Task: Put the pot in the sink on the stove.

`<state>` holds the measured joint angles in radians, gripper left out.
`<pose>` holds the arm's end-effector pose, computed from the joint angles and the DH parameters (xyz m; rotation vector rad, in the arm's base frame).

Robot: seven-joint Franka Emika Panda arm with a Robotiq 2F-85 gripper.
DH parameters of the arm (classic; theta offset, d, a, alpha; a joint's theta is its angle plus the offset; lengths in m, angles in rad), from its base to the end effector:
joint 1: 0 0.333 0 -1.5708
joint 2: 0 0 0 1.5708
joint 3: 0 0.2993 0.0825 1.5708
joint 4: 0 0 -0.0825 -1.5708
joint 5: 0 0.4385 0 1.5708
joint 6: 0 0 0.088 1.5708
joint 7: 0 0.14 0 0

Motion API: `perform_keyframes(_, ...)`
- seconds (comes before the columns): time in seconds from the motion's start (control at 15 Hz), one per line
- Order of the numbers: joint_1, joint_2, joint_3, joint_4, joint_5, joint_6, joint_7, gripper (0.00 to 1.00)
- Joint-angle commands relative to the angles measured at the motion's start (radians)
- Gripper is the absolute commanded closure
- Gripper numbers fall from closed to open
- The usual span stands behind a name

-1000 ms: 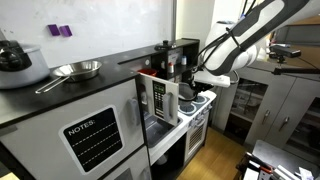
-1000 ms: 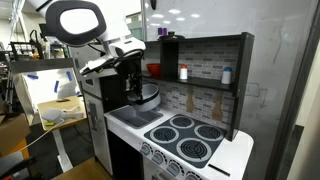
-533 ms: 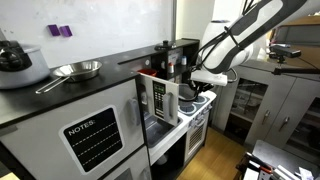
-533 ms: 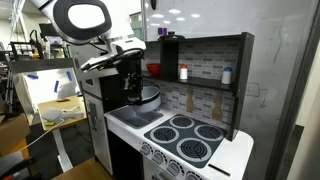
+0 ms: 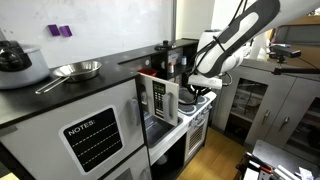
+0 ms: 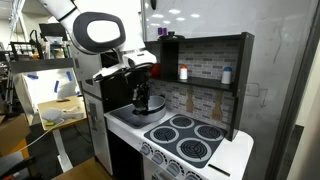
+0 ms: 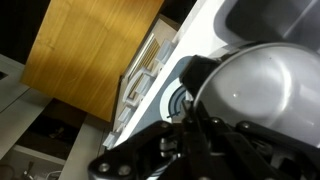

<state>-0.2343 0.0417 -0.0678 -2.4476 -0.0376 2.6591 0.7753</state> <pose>0.5128 -0.1596 0.2071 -2.6973 1.5538 -0.2660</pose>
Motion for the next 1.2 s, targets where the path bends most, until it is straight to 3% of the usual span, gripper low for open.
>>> perform_keyframes(0.0,0.037,0.07,-0.048,0.07,0.019,-0.021,-0.025,0.99)
perform_keyframes(0.67,0.037,0.231,-0.098,0.206,0.171,-0.029,-0.175,0.99)
perform_keyframes(1.13,0.036,0.279,-0.124,0.234,0.224,-0.033,-0.225,0.99)
